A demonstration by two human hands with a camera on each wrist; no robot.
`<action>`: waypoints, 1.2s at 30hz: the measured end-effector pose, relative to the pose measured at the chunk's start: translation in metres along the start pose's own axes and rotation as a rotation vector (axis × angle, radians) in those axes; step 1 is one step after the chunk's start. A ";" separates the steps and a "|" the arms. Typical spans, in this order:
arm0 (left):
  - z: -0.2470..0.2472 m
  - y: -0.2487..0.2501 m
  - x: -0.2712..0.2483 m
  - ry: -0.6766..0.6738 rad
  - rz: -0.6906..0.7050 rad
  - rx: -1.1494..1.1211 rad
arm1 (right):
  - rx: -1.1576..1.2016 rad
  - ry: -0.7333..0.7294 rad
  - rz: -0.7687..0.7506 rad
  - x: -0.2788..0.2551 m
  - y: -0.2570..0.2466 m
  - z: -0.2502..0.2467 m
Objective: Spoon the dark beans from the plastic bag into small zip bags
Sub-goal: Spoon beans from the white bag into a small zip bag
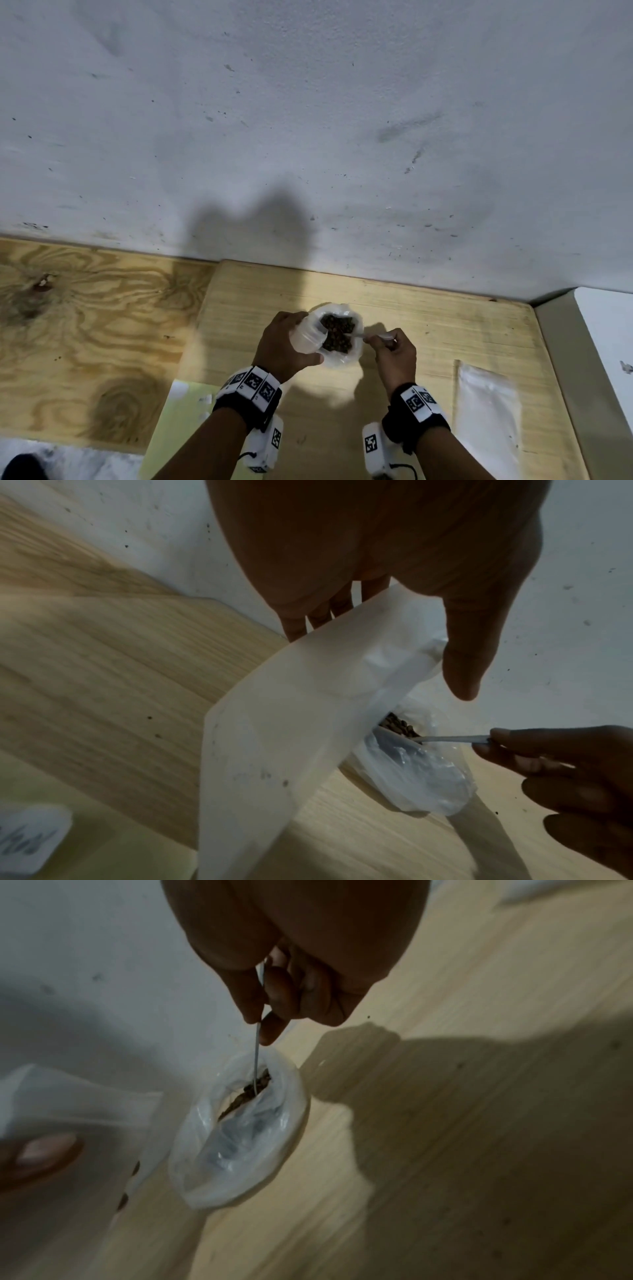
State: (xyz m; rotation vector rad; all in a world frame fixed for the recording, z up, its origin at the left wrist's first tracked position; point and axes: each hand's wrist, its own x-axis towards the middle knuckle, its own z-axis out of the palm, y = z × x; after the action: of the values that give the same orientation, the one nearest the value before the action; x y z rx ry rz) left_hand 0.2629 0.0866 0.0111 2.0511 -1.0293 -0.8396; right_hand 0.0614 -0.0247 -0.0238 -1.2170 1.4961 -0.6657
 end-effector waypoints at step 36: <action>0.000 0.017 -0.010 -0.009 0.018 -0.017 | 0.003 -0.185 -0.407 -0.037 -0.075 -0.018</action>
State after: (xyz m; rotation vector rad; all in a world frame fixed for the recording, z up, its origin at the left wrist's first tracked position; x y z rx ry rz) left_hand 0.2511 0.0872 0.0270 2.0227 -1.0402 -0.8459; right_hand 0.0678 -0.0189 0.0612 -1.5554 1.1029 -0.7959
